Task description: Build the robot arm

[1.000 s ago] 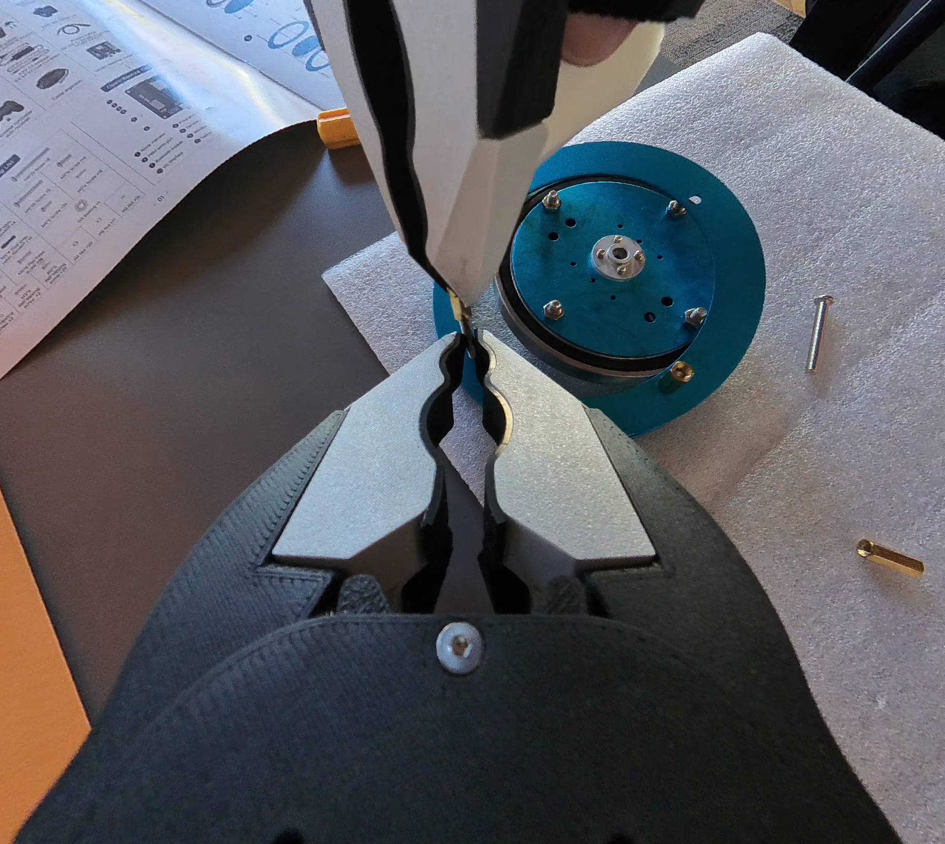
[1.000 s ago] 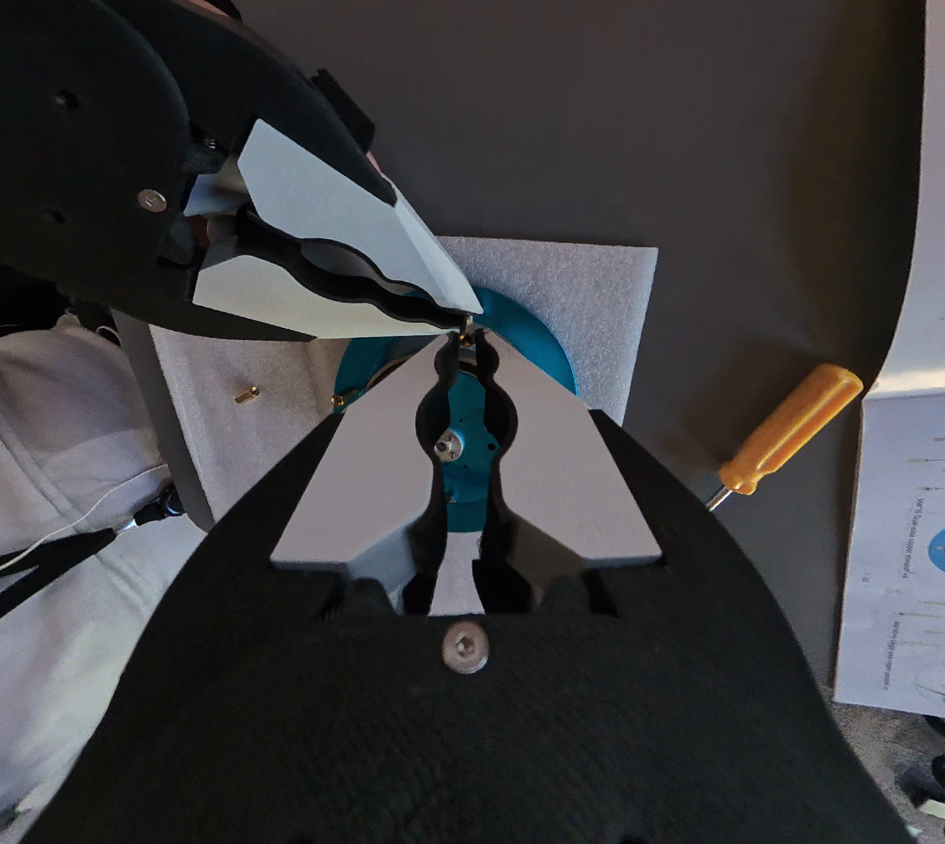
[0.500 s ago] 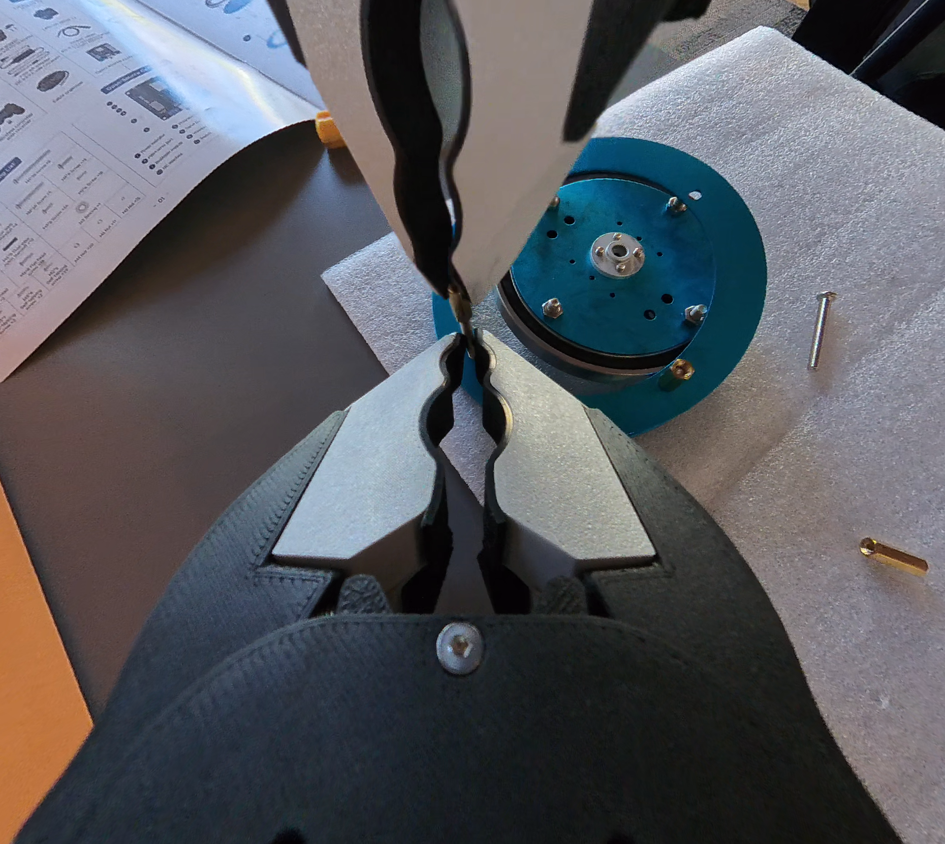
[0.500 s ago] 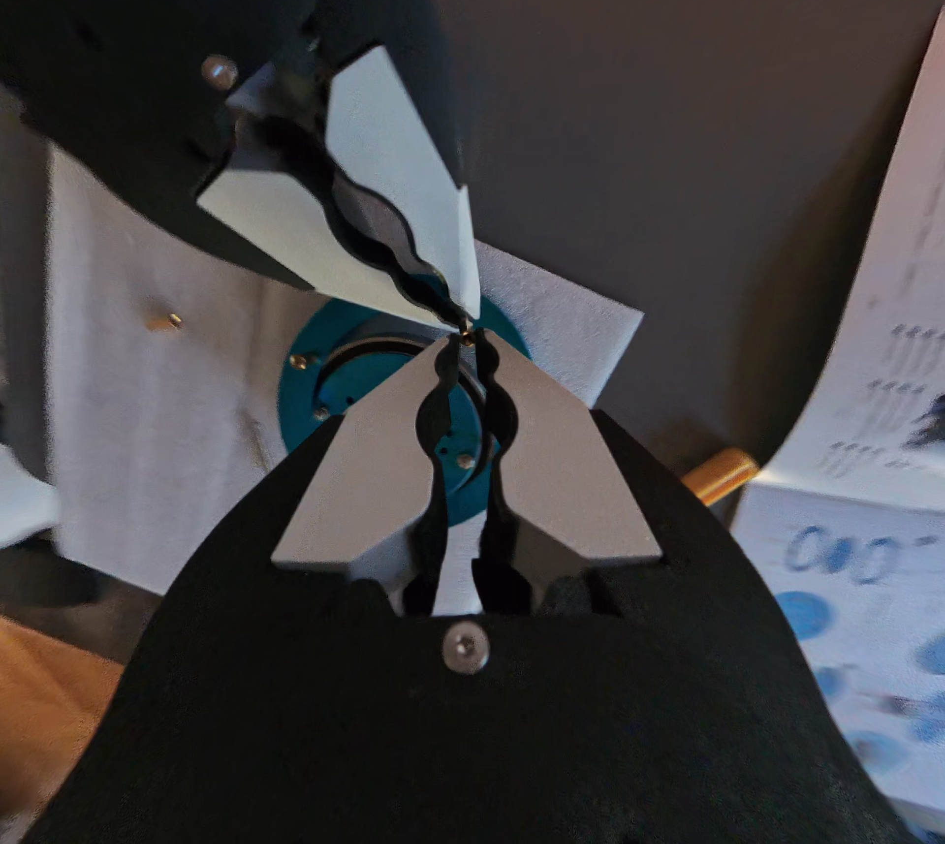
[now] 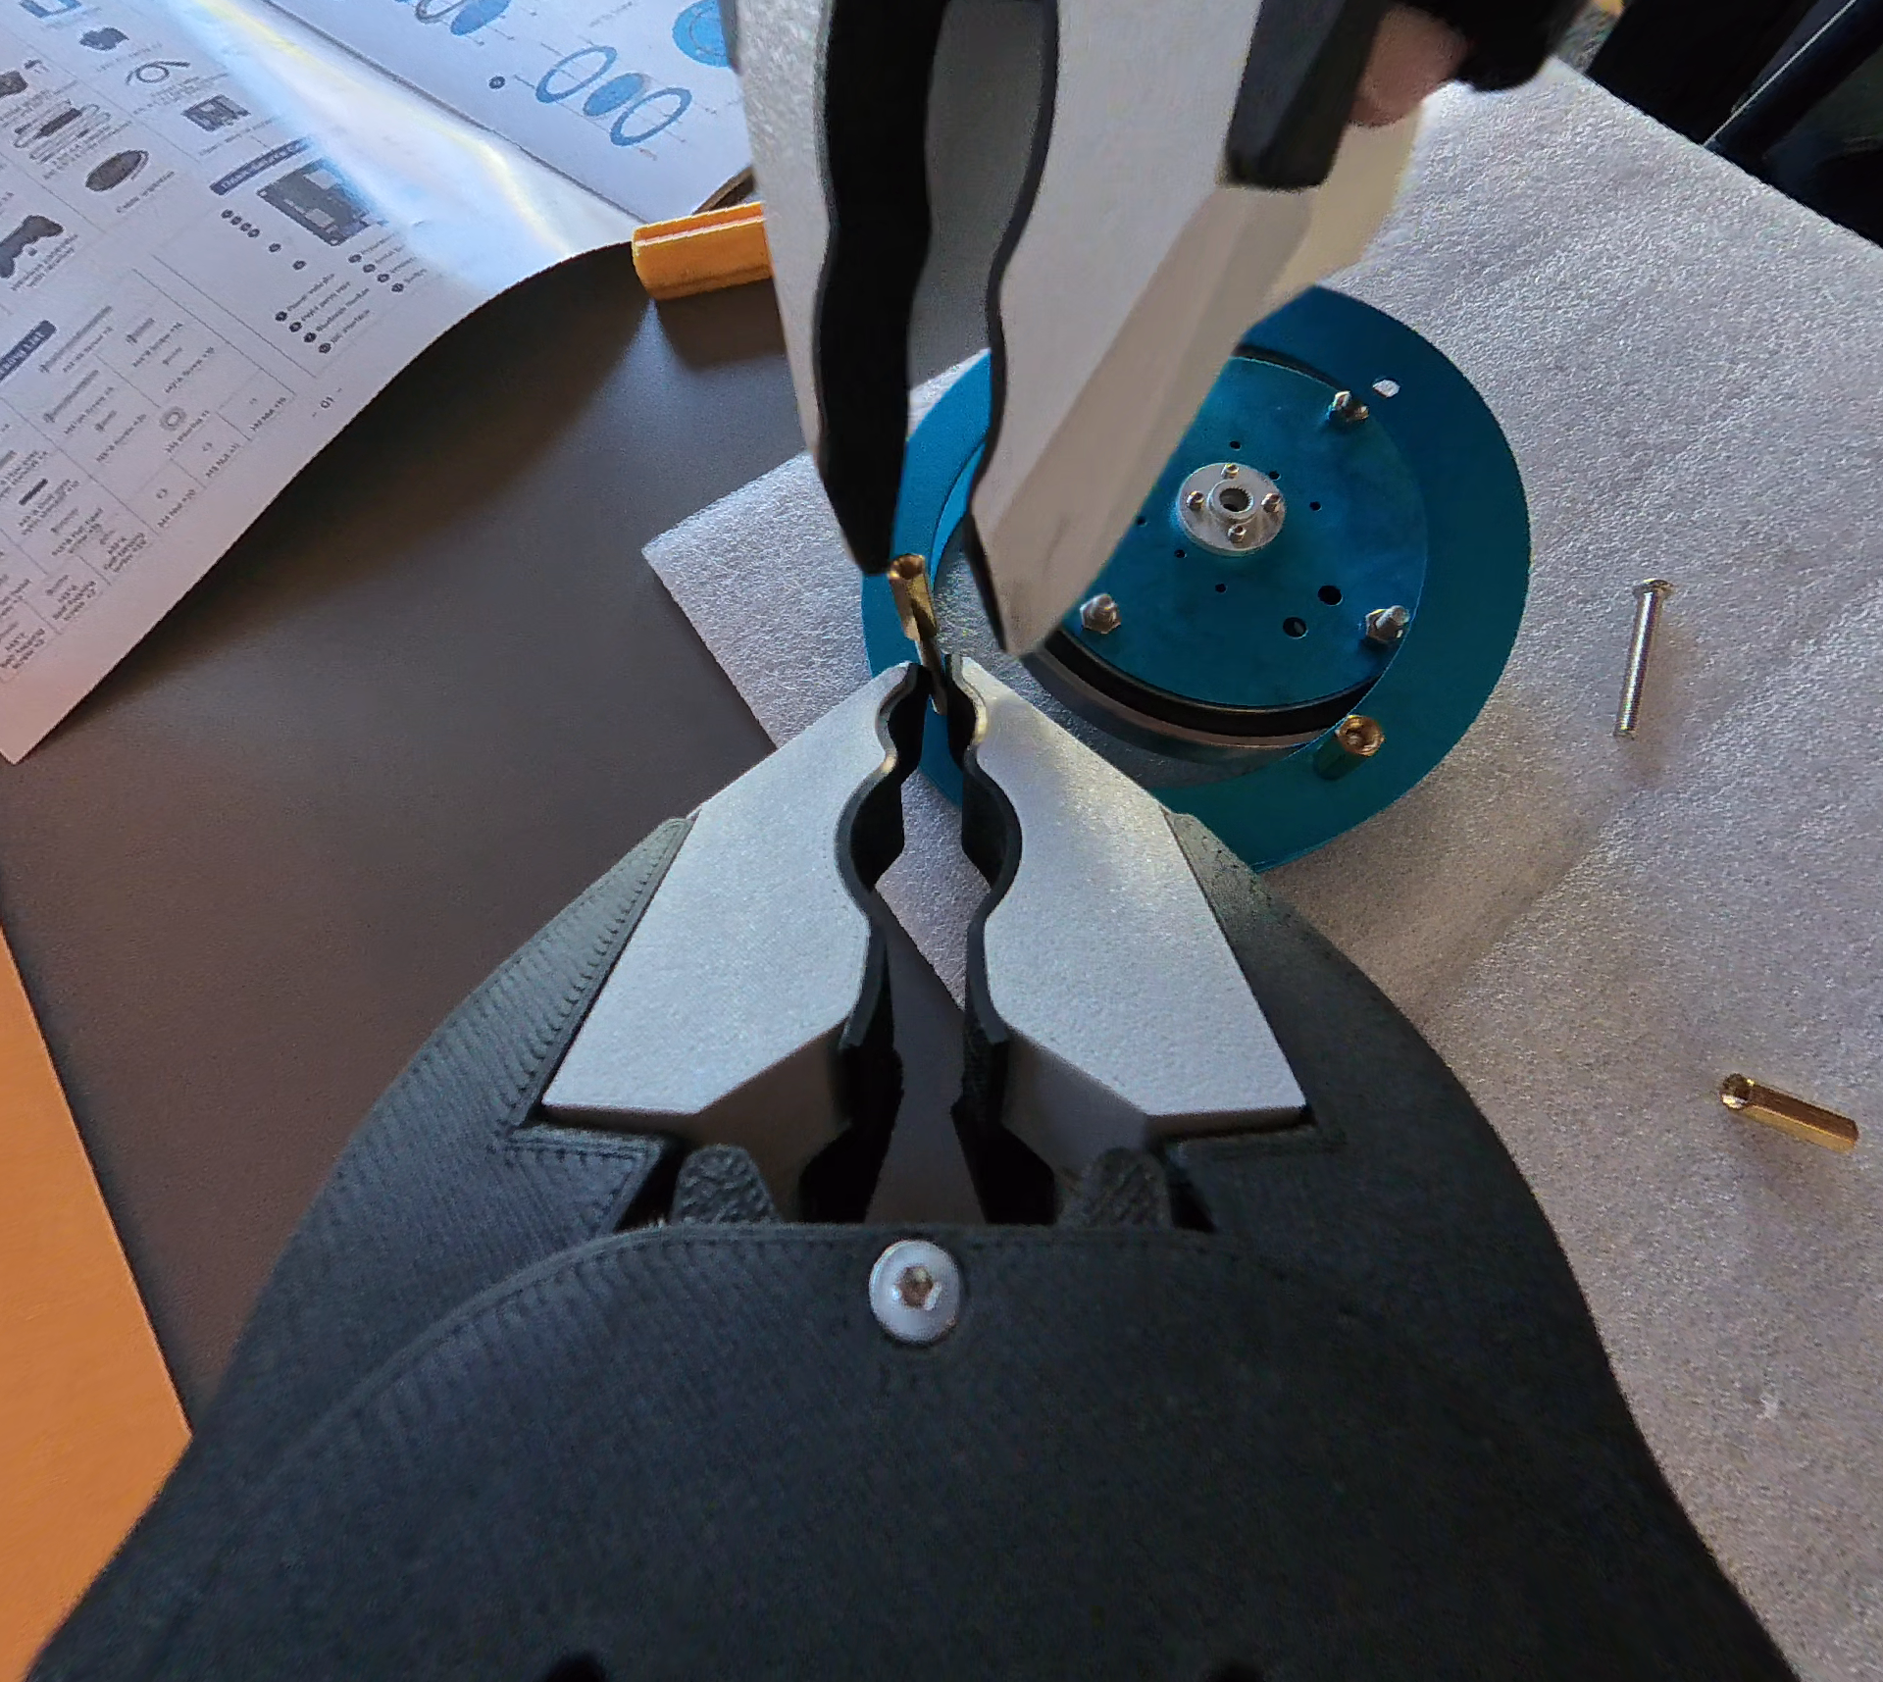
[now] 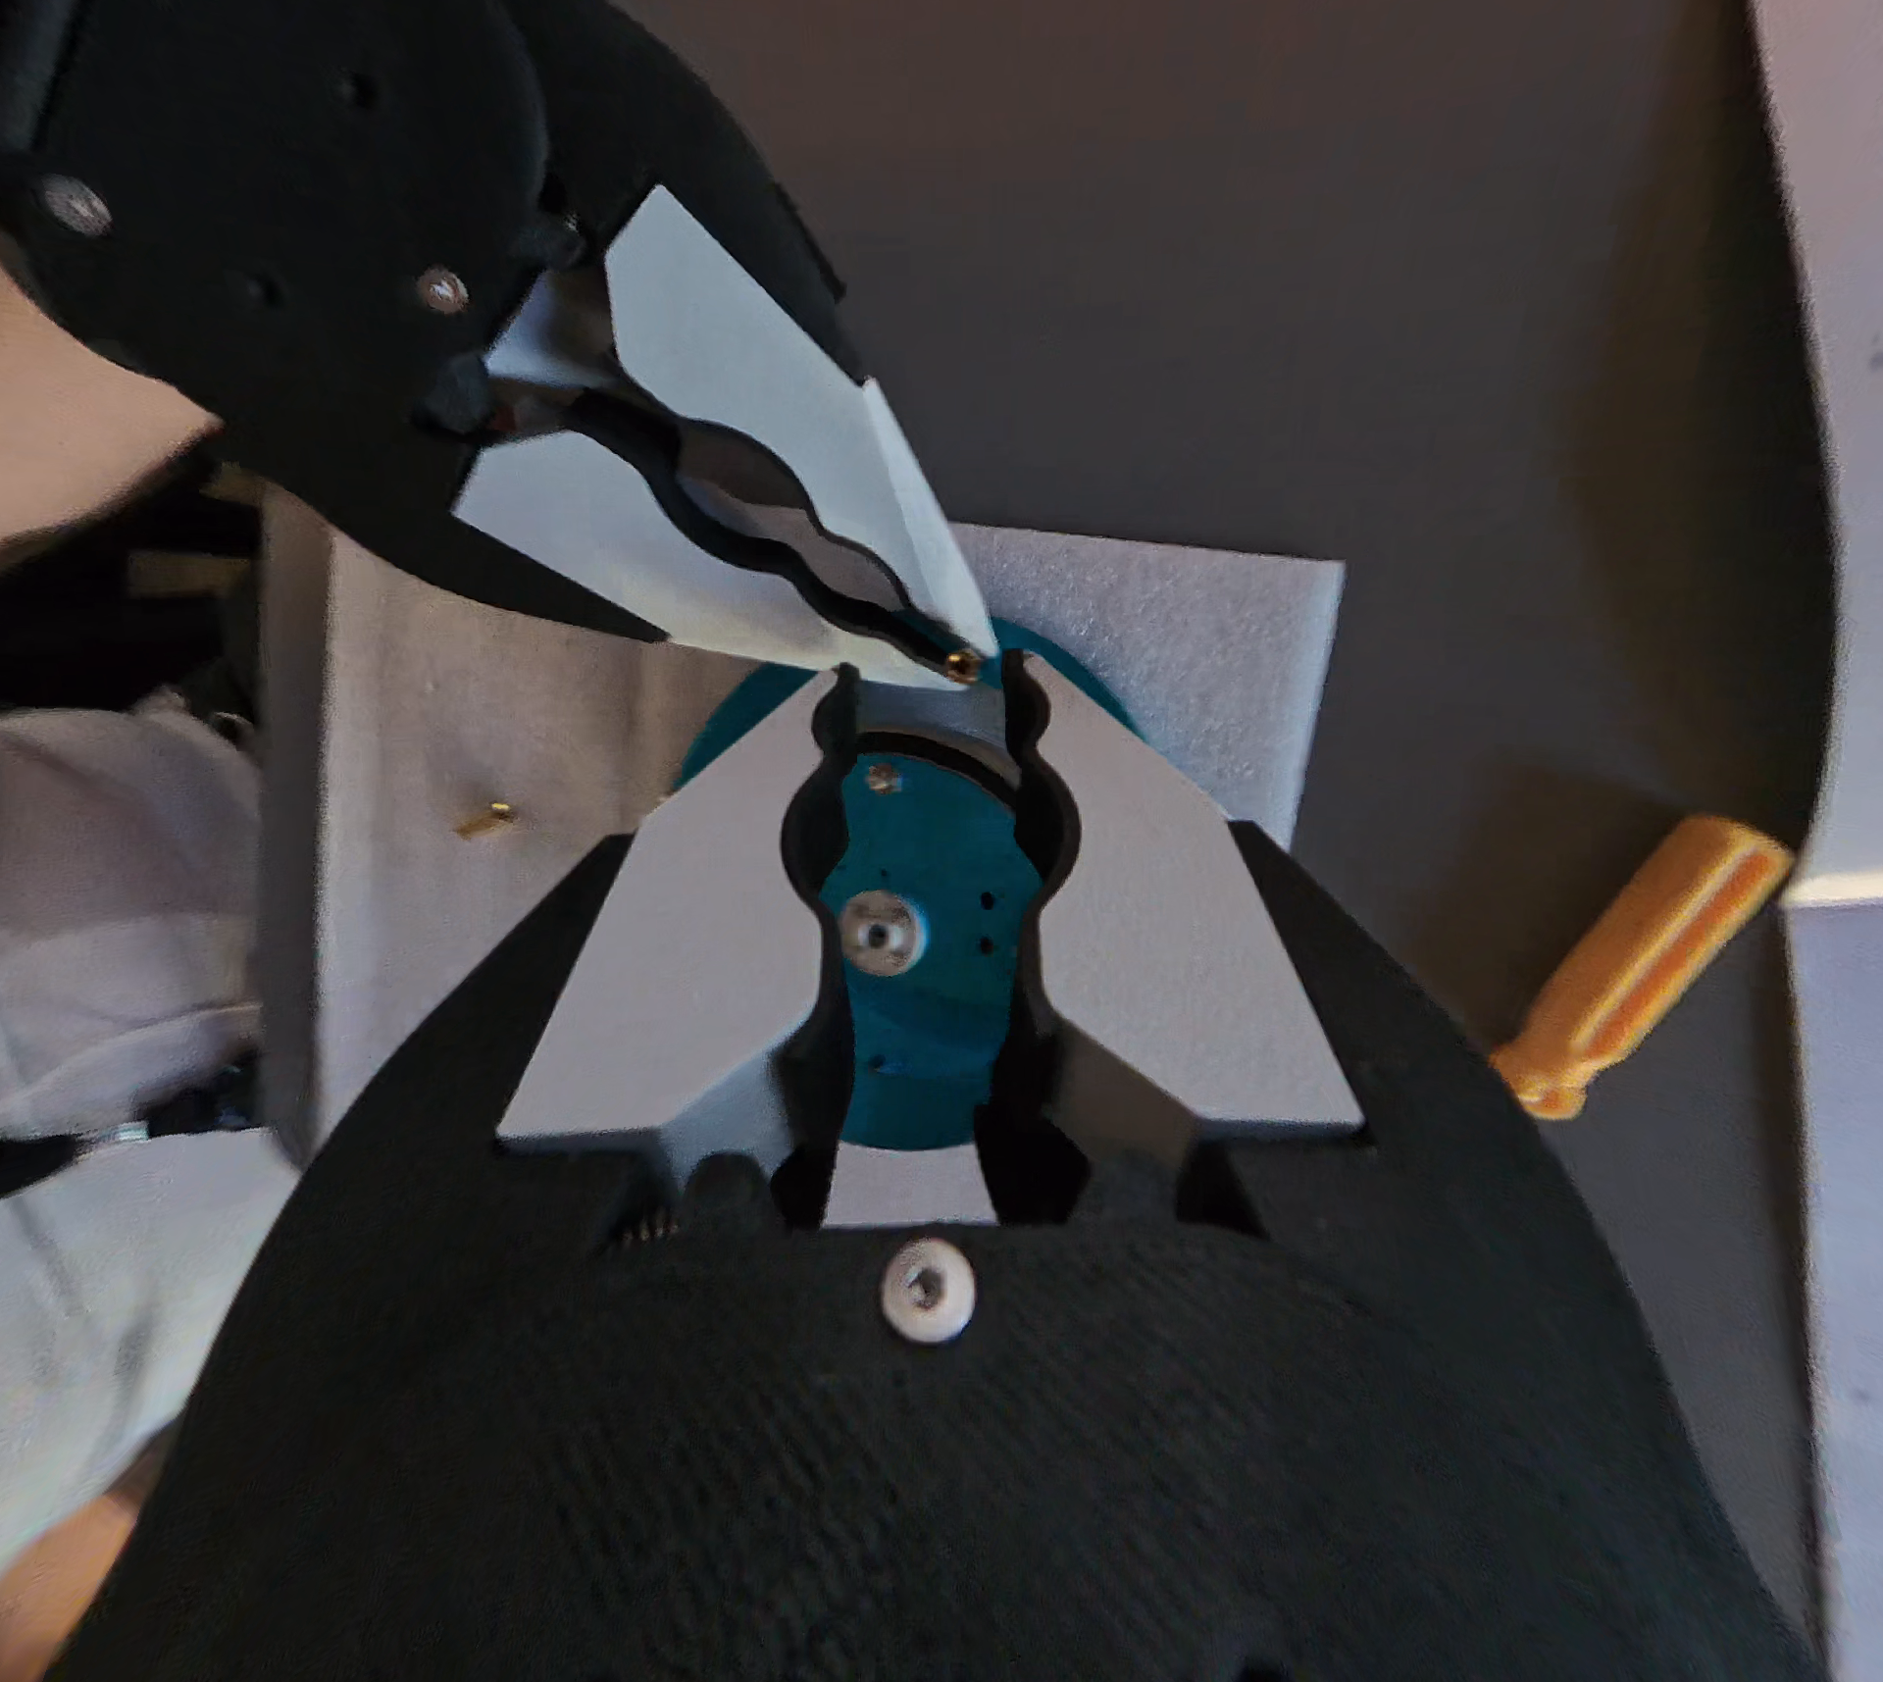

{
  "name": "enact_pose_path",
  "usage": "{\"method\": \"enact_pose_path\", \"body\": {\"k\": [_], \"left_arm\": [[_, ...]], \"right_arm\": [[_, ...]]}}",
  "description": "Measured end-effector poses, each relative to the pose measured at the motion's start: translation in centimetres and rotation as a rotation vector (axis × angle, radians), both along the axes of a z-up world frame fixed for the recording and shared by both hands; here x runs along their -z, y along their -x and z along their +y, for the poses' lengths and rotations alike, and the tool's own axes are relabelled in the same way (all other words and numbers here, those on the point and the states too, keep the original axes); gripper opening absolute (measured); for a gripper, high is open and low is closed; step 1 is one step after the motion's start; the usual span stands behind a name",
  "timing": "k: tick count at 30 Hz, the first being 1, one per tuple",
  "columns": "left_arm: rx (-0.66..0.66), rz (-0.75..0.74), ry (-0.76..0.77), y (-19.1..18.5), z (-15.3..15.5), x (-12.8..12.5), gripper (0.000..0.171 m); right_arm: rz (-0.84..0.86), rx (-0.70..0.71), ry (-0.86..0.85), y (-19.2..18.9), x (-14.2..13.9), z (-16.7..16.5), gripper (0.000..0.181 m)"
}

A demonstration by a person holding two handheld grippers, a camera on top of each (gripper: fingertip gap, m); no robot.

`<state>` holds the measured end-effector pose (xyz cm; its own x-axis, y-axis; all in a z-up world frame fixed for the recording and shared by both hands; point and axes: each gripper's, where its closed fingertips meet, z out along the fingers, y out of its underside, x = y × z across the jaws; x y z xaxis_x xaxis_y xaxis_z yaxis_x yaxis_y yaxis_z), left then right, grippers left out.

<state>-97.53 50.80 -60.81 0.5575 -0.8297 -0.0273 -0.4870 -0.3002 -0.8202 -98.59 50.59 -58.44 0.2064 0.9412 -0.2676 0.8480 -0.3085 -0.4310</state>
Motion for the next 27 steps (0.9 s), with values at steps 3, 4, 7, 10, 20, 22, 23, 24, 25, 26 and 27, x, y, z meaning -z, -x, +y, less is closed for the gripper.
{"method": "enact_pose_path", "body": {"k": [3, 4, 7, 10, 20, 22, 23, 24, 25, 26, 27], "left_arm": [[-0.001, 0.002, -0.003, 0.0, 0.0, 0.0, 0.002], [-0.001, 0.002, -0.005, 0.0, 0.0, 0.0, 0.002], [-0.001, 0.003, -0.013, 0.0, 0.0, -0.1, 0.002], [-0.005, -0.015, -0.022, 0.2, -0.1, -0.4, 0.009], [-0.045, -0.045, -0.054, 1.2, 0.5, -1.3, 0.012], [-0.045, -0.048, -0.056, 1.2, 0.6, -1.4, 0.012], [-0.047, -0.046, -0.057, 1.3, 0.6, -1.4, 0.013], [-0.049, -0.045, -0.056, 1.3, 0.7, -1.4, 0.013], [-0.052, -0.045, -0.055, 1.4, 0.7, -1.4, 0.014], [-0.059, -0.045, -0.052, 1.6, 0.7, -1.3, 0.015], [-0.066, -0.044, -0.048, 1.7, 0.8, -1.3, 0.016]], "right_arm": [[0.037, -0.143, -0.124, 0.1, 0.0, 0.4, 0.023], [0.06, -0.204, -0.168, 0.2, -0.1, 0.3, 0.023], [0.16, -0.323, -0.271, 0.4, -0.8, 0.1, 0.025], [0.169, -0.335, -0.244, 0.2, -0.6, 0.1, 0.034], [0.178, -0.351, -0.147, 0.5, 1.0, -0.5, 0.036], [0.173, -0.352, -0.148, 0.5, 1.2, -0.6, 0.035], [0.174, -0.355, -0.146, 0.4, 1.3, -0.7, 0.034], [0.177, -0.355, -0.144, 0.4, 1.3, -0.8, 0.034], [0.177, -0.356, -0.147, 0.4, 1.3, -0.8, 0.034], [0.174, -0.355, -0.147, 0.3, 1.3, -0.9, 0.033], [0.171, -0.355, -0.145, 0.2, 1.2, -0.9, 0.032]]}}
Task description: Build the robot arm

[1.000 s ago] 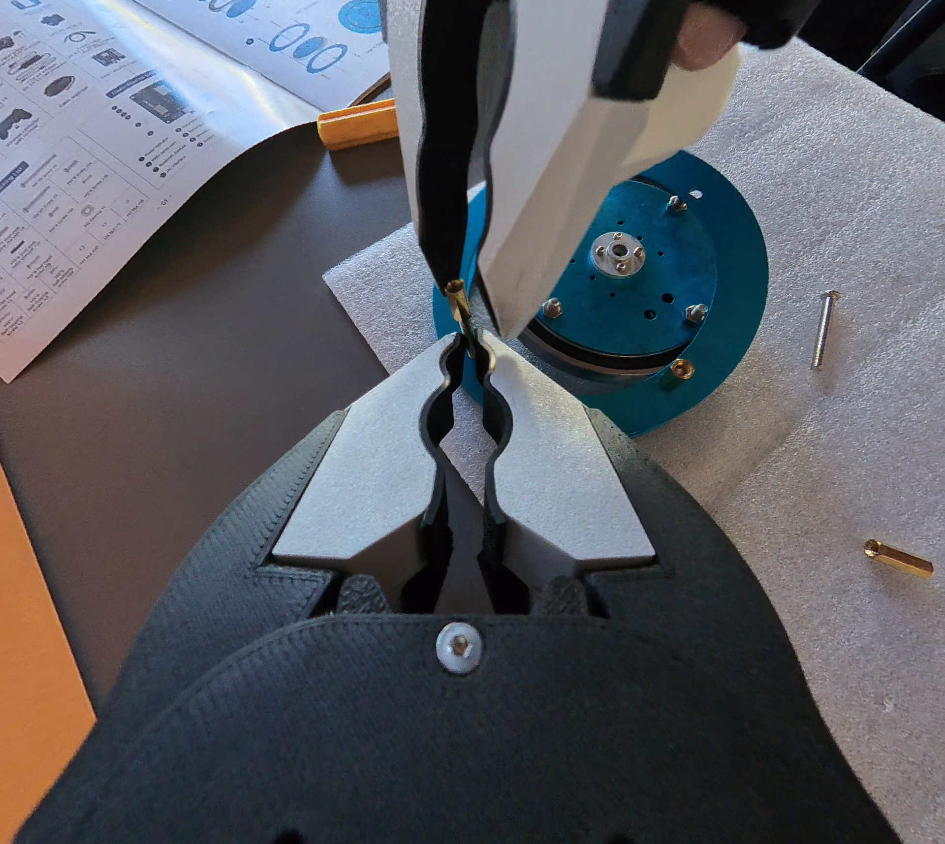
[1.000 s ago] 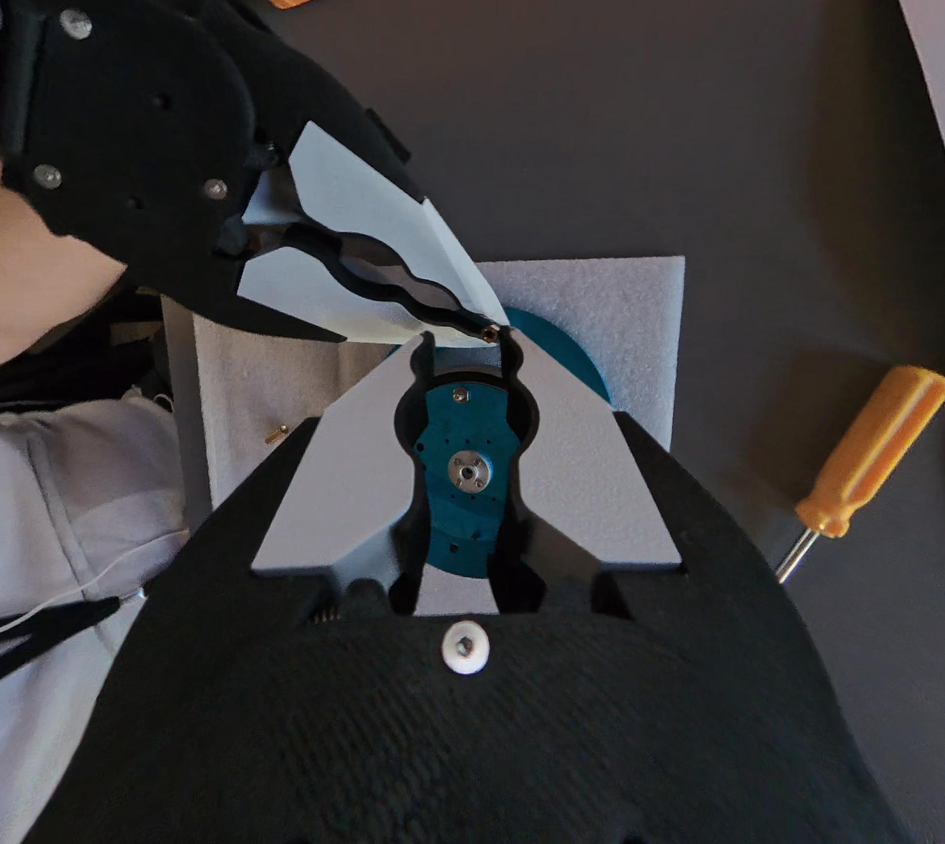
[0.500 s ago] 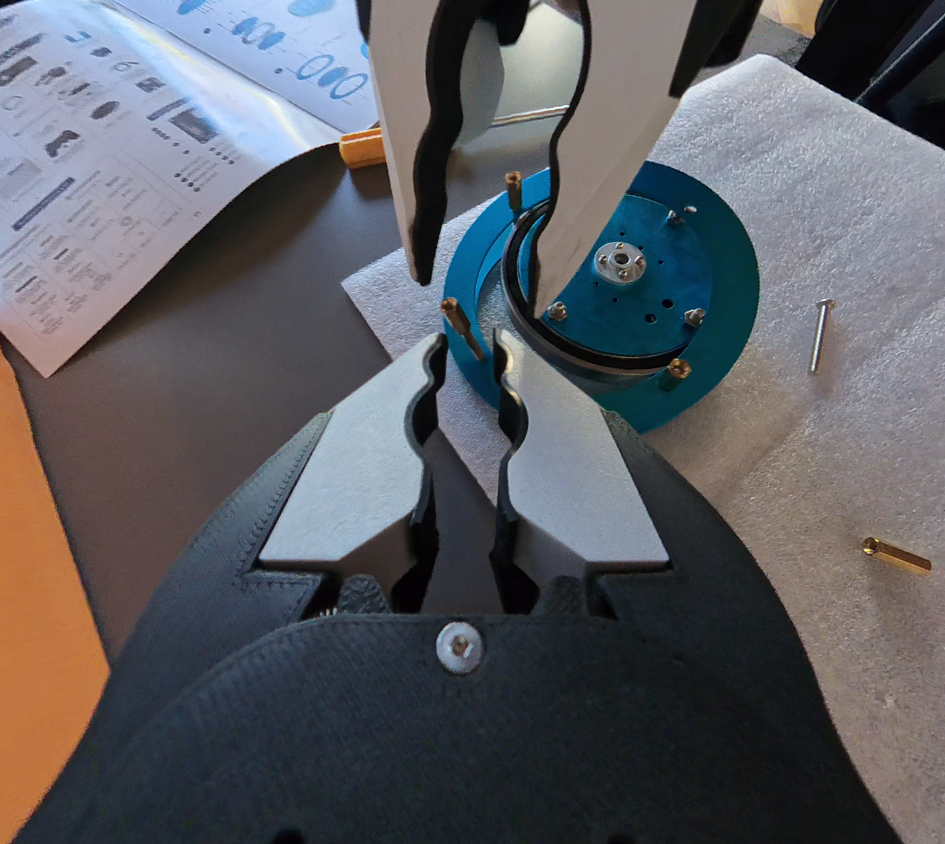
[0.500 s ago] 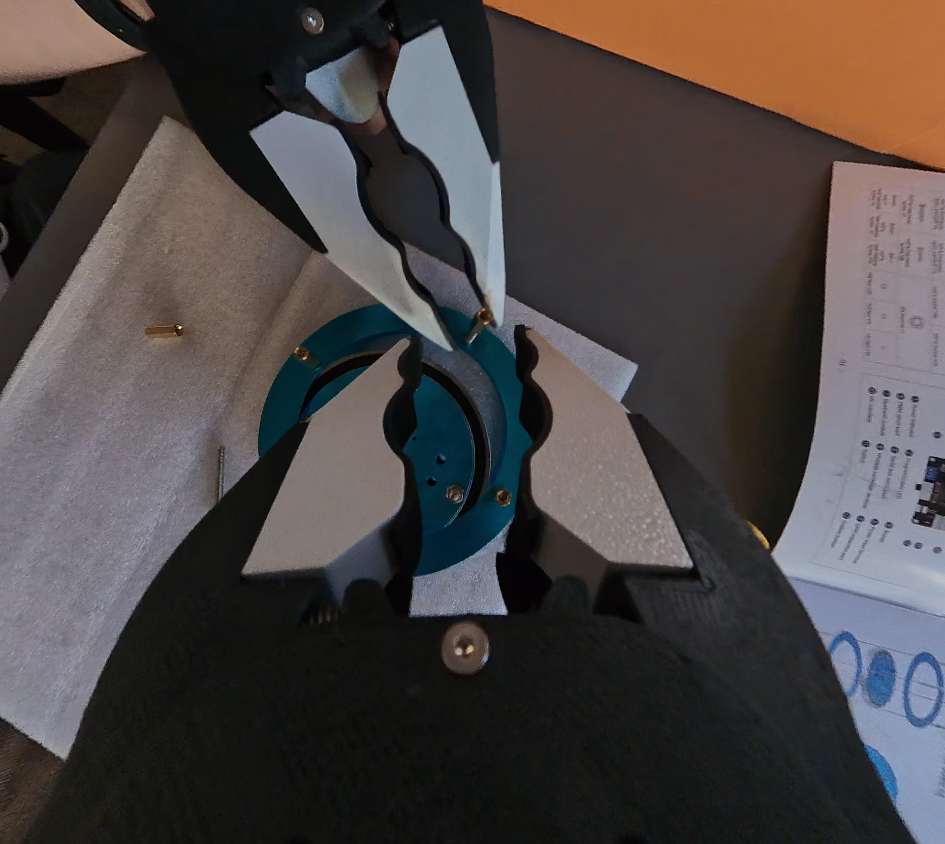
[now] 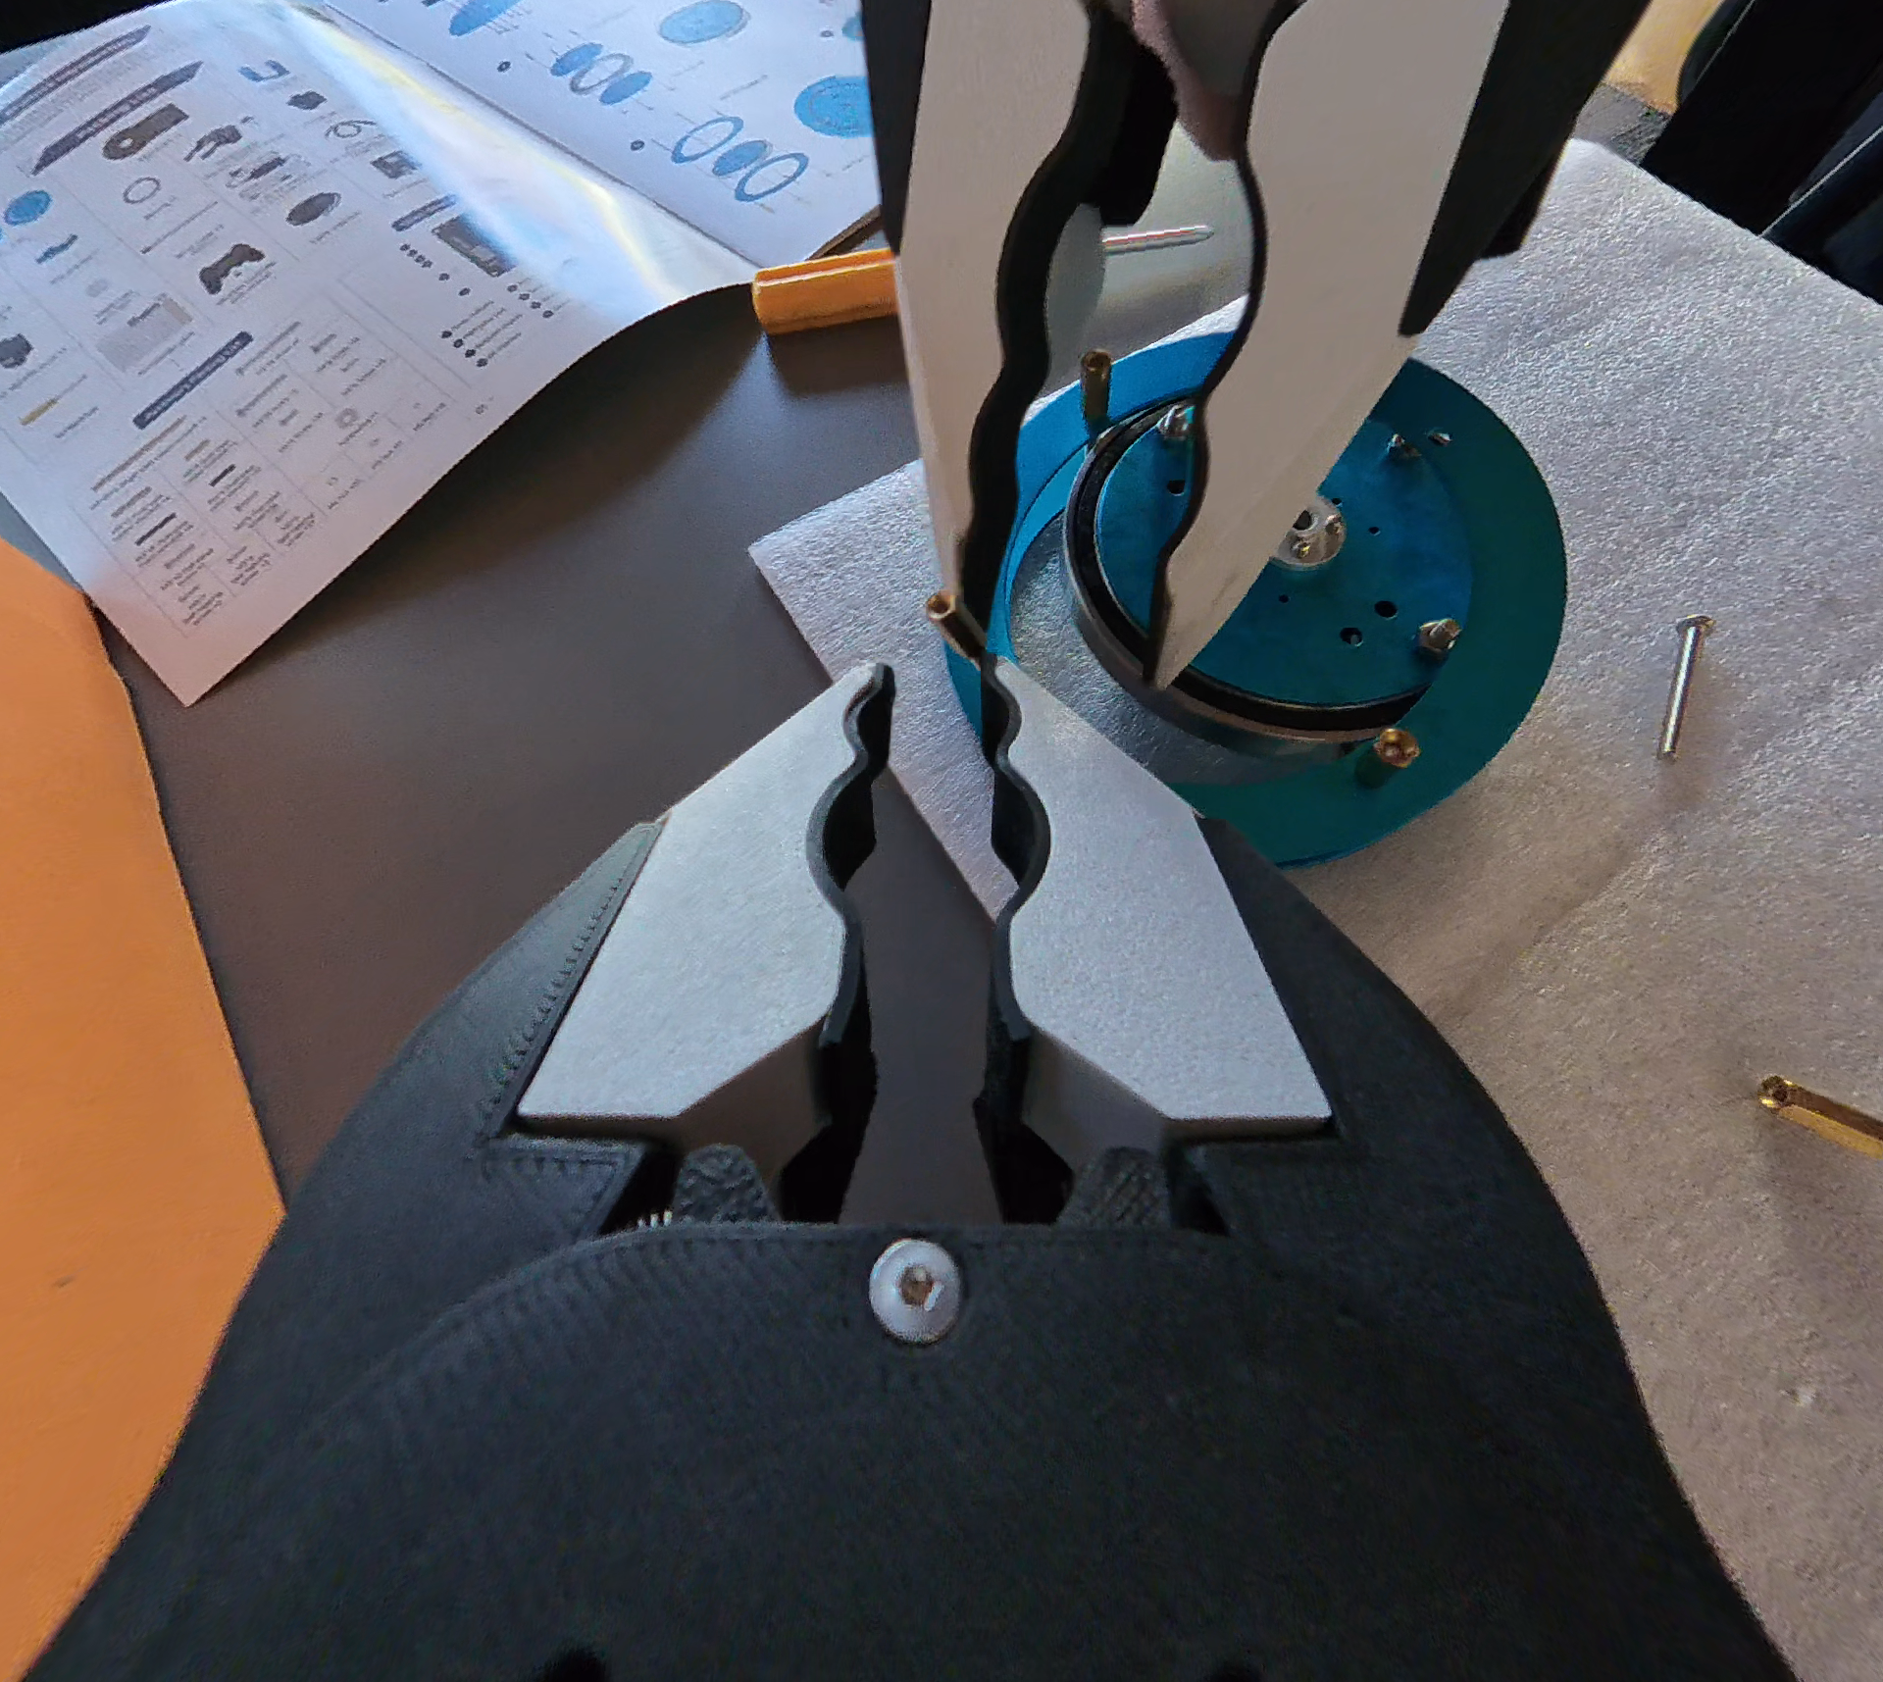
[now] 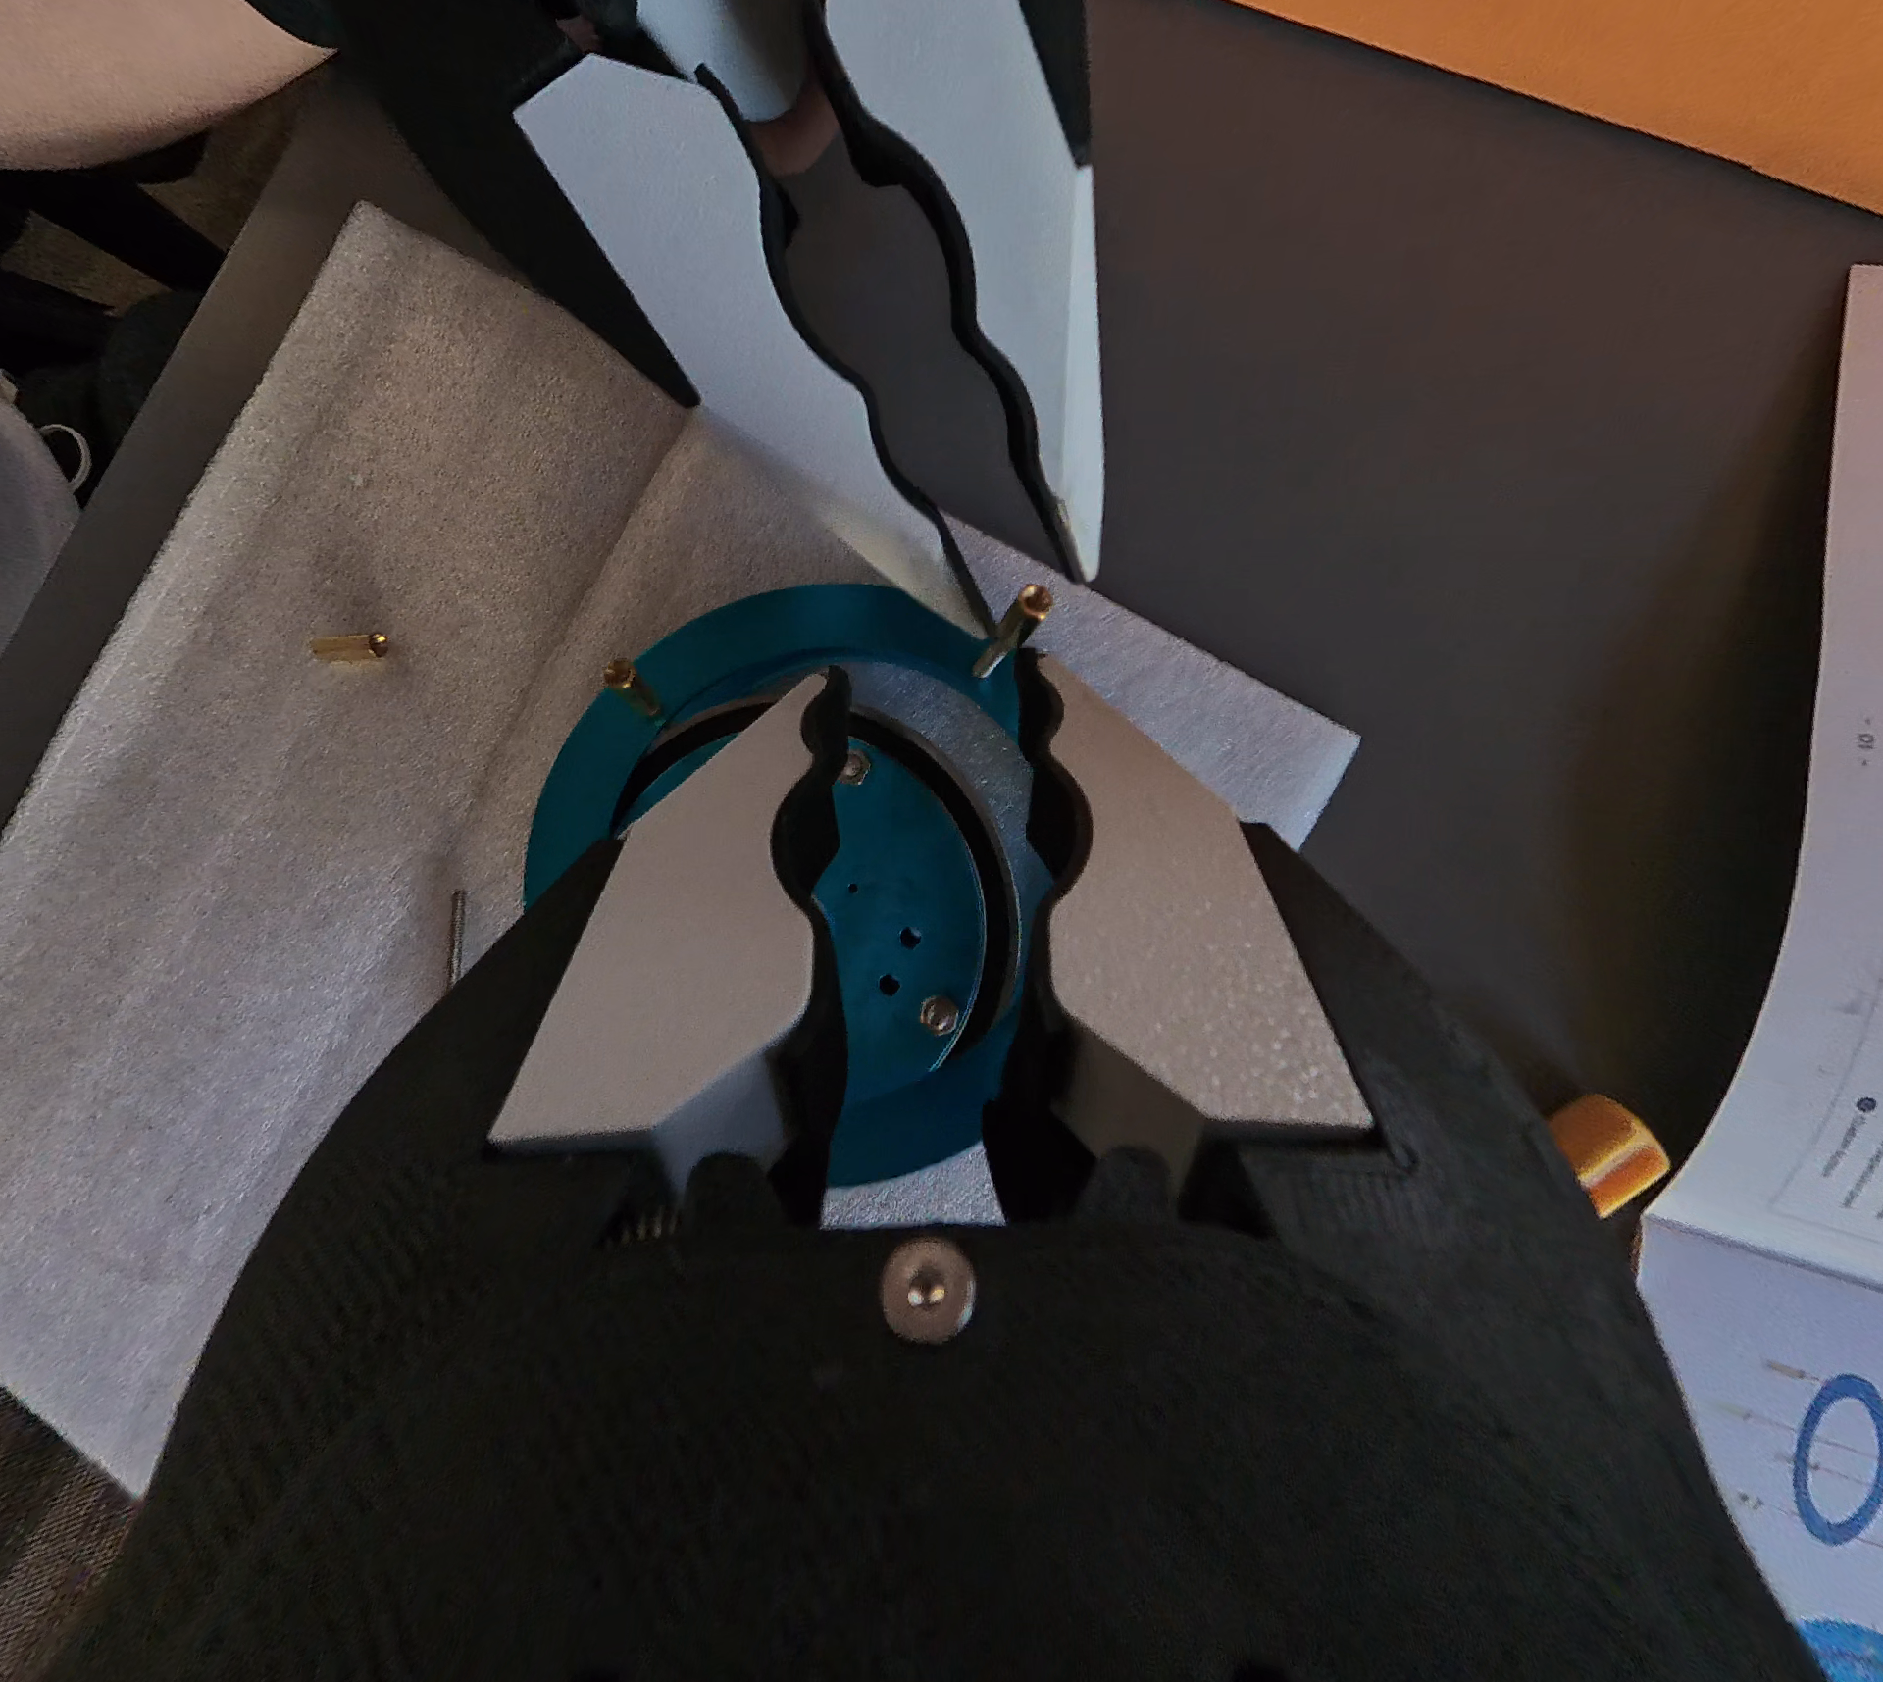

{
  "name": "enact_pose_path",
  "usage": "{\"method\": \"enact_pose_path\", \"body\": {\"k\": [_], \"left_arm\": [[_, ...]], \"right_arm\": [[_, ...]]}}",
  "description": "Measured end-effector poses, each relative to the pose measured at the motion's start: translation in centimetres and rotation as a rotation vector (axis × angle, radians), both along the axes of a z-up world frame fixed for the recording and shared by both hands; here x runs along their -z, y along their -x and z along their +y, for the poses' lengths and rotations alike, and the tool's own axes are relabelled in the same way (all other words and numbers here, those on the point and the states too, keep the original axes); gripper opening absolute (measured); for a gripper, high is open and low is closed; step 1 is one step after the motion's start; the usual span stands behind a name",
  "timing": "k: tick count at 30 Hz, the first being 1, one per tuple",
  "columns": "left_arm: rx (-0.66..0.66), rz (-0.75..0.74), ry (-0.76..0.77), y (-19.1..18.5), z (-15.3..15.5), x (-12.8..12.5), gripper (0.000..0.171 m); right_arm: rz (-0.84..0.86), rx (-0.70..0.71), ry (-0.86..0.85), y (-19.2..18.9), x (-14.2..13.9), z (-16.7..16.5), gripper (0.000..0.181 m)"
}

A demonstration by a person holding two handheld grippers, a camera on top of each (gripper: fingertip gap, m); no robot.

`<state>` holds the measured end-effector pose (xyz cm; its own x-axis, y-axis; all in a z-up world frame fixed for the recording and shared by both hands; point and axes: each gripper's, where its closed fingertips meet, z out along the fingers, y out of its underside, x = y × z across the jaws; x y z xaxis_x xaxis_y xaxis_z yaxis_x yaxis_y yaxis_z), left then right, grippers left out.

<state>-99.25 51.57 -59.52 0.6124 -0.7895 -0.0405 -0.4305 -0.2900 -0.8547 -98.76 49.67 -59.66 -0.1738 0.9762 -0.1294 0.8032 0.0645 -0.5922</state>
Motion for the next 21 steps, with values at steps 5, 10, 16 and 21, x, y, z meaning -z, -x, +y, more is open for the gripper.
{"method": "enact_pose_path", "body": {"k": [5, 10, 16, 21], "left_arm": [[-0.021, -0.049, -0.01, 0.6, 0.0, -0.9, 0.011], [-0.01, -0.085, 0.009, 0.2, 0.0, -1.1, 0.014], [-0.038, -0.049, 0.006, 0.7, 0.4, -0.6, 0.013], [-0.008, -0.047, 0.013, 0.3, -0.2, -0.5, 0.016]], "right_arm": [[0.018, 0.029, -0.01, 0.0, -0.6, 0.6, 0.029], [0.025, 0.019, 0.001, 0.6, -0.5, 0.3, 0.031], [0.031, 0.025, 0.026, -0.1, -0.8, -0.1, 0.027], [0.036, 0.052, 0.02, -0.1, -0.7, 0.5, 0.03]]}}
